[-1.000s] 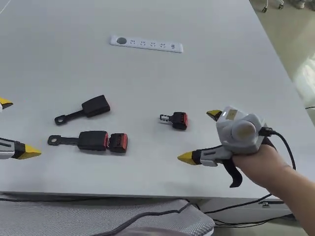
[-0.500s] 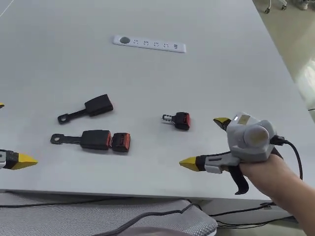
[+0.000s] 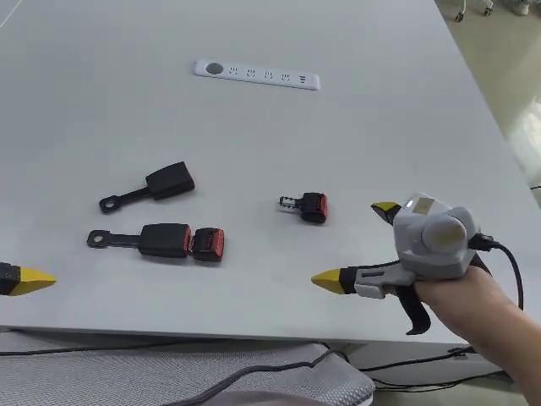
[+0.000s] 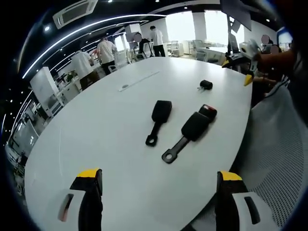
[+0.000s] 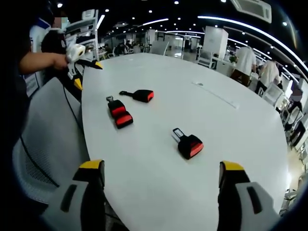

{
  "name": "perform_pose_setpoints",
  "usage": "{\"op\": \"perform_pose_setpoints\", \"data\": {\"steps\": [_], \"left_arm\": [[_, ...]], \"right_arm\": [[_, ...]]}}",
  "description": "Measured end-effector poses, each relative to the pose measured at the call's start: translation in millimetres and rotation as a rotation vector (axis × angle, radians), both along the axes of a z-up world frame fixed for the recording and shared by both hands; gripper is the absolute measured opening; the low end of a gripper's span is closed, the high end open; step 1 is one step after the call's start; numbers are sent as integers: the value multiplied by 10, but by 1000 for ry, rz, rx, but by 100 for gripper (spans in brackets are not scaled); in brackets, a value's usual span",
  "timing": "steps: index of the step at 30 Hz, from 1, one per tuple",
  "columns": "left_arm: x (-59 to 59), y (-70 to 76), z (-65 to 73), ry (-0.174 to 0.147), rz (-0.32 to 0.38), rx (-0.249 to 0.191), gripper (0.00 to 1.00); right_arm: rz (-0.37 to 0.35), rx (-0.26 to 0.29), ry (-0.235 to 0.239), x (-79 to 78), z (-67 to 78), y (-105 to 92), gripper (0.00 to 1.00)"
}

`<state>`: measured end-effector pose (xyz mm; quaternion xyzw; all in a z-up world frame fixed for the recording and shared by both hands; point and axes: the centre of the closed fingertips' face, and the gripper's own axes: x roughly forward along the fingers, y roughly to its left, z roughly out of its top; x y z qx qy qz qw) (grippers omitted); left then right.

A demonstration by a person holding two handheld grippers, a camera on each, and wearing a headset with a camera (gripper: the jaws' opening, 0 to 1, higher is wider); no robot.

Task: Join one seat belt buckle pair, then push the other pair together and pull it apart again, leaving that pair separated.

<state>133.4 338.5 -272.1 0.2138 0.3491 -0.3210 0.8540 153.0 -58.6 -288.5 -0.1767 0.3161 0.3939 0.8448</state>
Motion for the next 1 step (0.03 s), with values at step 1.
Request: {"op": "perform_pose_setpoints", "data": {"steps": [1], "left_arm": [[-3,-8,-3,0,0,-1,100]], "right_arm": [[-1,0,2,-6,3,4,100]]}}
